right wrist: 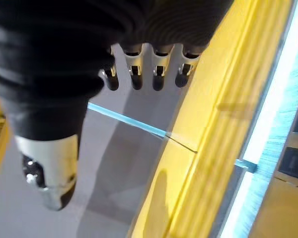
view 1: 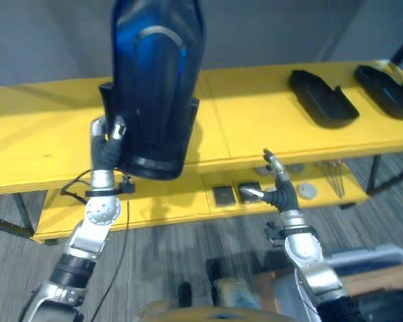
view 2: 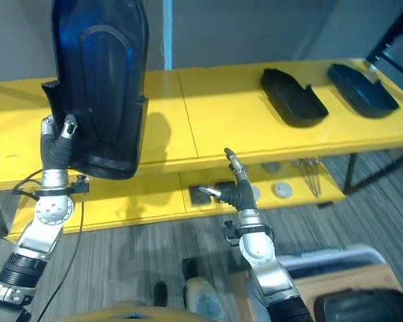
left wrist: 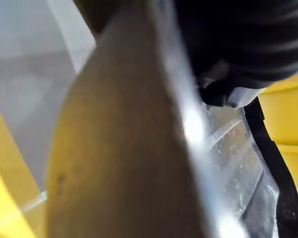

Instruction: Move parts from the plastic box to the shelf.

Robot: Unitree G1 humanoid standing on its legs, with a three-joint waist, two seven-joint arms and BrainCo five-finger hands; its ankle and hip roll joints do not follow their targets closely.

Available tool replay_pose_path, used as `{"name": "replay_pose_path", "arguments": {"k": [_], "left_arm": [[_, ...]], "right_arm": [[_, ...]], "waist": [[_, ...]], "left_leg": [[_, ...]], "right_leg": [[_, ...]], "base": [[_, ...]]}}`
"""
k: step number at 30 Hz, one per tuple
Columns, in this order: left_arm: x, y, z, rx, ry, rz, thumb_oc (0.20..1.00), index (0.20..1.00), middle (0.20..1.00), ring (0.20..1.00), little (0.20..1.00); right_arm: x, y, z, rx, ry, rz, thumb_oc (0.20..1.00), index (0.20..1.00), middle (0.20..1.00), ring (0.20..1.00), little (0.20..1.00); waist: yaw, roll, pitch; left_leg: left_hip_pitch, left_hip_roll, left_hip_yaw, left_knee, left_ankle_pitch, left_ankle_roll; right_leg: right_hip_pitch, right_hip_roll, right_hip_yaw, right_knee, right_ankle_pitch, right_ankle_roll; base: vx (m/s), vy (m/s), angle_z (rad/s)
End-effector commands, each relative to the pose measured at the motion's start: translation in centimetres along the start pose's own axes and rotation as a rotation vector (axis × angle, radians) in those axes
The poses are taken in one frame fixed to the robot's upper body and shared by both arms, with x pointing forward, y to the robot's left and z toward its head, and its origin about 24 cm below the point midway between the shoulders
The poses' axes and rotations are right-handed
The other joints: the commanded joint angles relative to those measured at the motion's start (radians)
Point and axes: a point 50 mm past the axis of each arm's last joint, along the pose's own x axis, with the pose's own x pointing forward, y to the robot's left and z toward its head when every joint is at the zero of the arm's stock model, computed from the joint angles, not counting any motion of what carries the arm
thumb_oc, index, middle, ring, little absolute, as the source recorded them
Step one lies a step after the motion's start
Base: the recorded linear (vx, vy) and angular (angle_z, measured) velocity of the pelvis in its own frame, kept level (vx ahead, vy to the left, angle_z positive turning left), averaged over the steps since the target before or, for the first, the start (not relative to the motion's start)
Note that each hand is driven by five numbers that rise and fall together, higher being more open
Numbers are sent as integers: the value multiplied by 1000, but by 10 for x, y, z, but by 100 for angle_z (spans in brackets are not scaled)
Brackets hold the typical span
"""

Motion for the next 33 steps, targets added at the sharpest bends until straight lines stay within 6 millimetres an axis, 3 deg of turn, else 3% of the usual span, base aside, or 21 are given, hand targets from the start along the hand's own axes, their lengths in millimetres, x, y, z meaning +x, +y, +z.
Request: {"name": "replay_pose_path", "arguments": {"k": [1, 3, 4, 5, 7, 9, 13, 14, 15, 17, 19, 22, 23, 29, 33], "left_arm": [[13, 4, 20, -90, -120, 26, 200, 200, 200, 200, 200], [7, 11, 16, -107, -83, 54, 200, 200, 200, 200, 200], [2, 17, 14, -105, -64, 71, 200, 200, 200, 200, 200], [2, 17, 15, -105, -64, 72, 200, 200, 200, 200, 200], [1, 19, 12, -99, -46, 95, 200, 200, 200, 200, 200], [-1, 20, 8, -83, -24, 107, 200, 200, 200, 200, 200], [-2, 27, -2, -14, 22, 135, 200, 200, 200, 200, 200], [-2, 26, -4, -2, 31, 146, 200, 200, 200, 200, 200], [-2, 27, -10, 28, 58, 159, 200, 200, 200, 200, 200], [5, 24, -16, 59, 80, 166, 200, 200, 200, 200, 200], [12, 36, -21, 188, 75, 173, 200, 200, 200, 200, 200], [11, 38, -24, 196, 93, 178, 200, 200, 200, 200, 200], [8, 46, -31, 223, 133, 201, 200, 200, 200, 200, 200], [-1, 65, -42, 274, 201, 269, 200, 200, 200, 200, 200], [-1, 77, -52, 339, 250, 324, 200, 200, 200, 200, 200]], "right_arm": [[15, -13, 28, 7, -172, -50, 1000, 1000, 1000, 1000, 1000], [17, -13, 32, 3, -194, -37, 1000, 1000, 1000, 1000, 1000], [19, -16, 37, -14, -222, -26, 1000, 1000, 1000, 1000, 1000], [20, -16, 37, -15, -222, -26, 1000, 1000, 1000, 1000, 1000], [22, -21, 36, -47, -222, -42, 1000, 1000, 1000, 1000, 1000], [25, -26, 37, -66, -227, -56, 1000, 1000, 1000, 1000, 1000], [27, -33, 39, -109, -237, -84, 1000, 1000, 1000, 1000, 1000], [27, -35, 40, -108, -246, -100, 1000, 1000, 1000, 1000, 1000], [26, -37, 38, -120, -239, -120, 1000, 1000, 1000, 1000, 1000], [20, -38, 34, -150, -214, -137, 1000, 1000, 1000, 1000, 1000], [16, -34, 37, -132, -226, -131, 1000, 1000, 1000, 1000, 1000], [15, -29, 35, -106, -215, -114, 1000, 1000, 1000, 1000, 1000], [14, -19, 33, -56, -194, -68, 1000, 1000, 1000, 1000, 1000], [14, -3, 37, 3, -202, 43, 1000, 1000, 1000, 1000, 1000], [16, 4, 47, 22, -248, 136, 1000, 1000, 1000, 1000, 1000]], "waist": [[15, -15, -34], [27, -18, -35], [41, -16, -13], [37, -12, -12], [50, -7, 23], [49, -5, 30], [39, 9, -12], [32, 28, -29], [29, 35, -37], [4, 40, -61], [-7, 33, -68], [-5, 28, -69], [-1, 20, -71], [8, 4, -68], [7, -10, -28]], "left_leg": [[-57, 112, 31, 100, -149, -93], [-69, 115, 34, 187, -180, -109], [-123, 109, 27, 375, -173, -145], [-136, 112, 24, 399, -184, -146], [-246, 104, -5, 582, -91, -206], [-292, 102, -30, 630, -101, -215], [-184, 240, -3, 324, -141, -203], [-122, 268, 6, 195, -128, -193], [-117, 283, 12, 161, -92, -203], [-82, 282, 44, 93, -76, -211], [-58, 254, 74, 82, -86, -198], [-55, 247, 92, 84, -90, -193], [-50, 241, 106, 84, -97, -185], [-47, 238, 141, 64, -96, -181], [-87, 250, 157, 37, -83, -188]], "right_leg": [[195, -33, -40, -46, -188, 61], [205, -36, -41, -47, -187, 50], [238, -37, -37, -42, -211, 26], [236, -33, -40, -41, -212, 25], [266, -36, -33, -41, -221, -2], [270, -37, -11, -31, -230, -4], [260, -60, -1, -27, -266, 21], [249, -53, 5, -18, -280, 23], [248, -53, 3, -21, -277, 28], [251, -71, -10, -30, -265, 38], [260, -103, 7, -54, -241, 54], [262, -112, 15, -64, -231, 59], [259, -121, 33, -79, -216, 67], [243, -125, 51, -113, -195, 77], [180, -109, 48, -156, -173, 82]], "base": [[95, -233, 41], [128, -253, 11], [95, -189, -8], [64, -157, -17], [-47, -64, 1], [22, 13, 2], [129, 134, -37], [71, 172, -53], [82, 177, -54], [117, 166, -38], [134, 193, -2], [56, 71, -41], [82, 65, -23], [44, 25, -9], [-60, -29, -8]]}}
